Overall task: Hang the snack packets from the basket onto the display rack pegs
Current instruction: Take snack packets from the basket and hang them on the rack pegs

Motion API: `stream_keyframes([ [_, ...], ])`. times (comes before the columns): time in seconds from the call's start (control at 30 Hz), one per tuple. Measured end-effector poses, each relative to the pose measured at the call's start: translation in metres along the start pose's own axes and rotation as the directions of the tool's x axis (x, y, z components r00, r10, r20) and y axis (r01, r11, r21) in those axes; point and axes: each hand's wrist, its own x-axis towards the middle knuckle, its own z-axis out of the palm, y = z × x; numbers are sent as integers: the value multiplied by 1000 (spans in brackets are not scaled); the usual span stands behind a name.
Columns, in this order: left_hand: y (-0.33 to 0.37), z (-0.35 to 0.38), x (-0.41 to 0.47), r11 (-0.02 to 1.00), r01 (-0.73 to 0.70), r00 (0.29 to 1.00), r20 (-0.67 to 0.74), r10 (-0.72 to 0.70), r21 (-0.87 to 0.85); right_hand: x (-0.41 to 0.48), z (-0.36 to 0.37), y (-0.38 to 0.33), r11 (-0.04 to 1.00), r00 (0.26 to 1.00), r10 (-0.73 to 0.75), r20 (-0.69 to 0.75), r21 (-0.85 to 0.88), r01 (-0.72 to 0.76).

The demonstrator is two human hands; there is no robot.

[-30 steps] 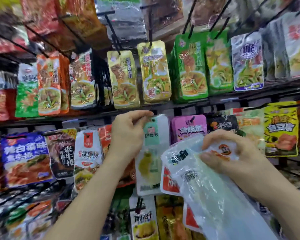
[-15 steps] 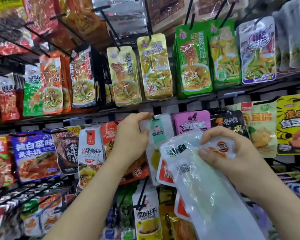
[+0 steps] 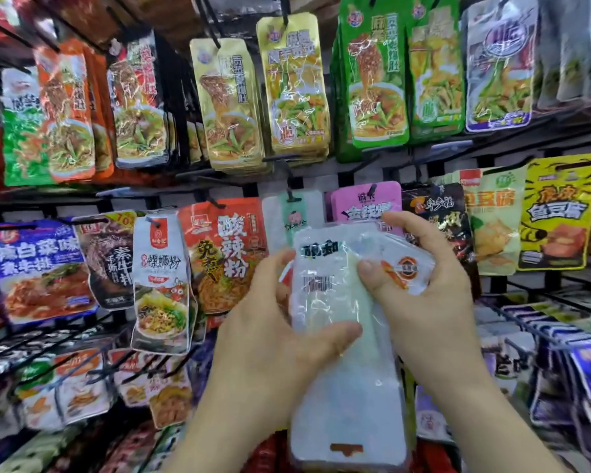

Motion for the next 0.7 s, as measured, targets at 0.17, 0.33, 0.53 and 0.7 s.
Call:
stream_keyframes([
  [0.17,-14,-6,7,955,91,992,-54,-111,-282,-12,11,3,975,990,141,18,170,-142],
  [0.33,-20,-9,4,859,108,986,-59,-158,-501,-19,13,-1,871,951,244,190,389,-301],
  [0.53,-27,0,1,878,19,969,-207,-134,-477,-25,13,-6,946,983,89,161,296,-134],
  [0.7,-14,-19,12,723,-8,973,-172,-153,-691,-19,-2,0,987,995,98,28,124,-100],
])
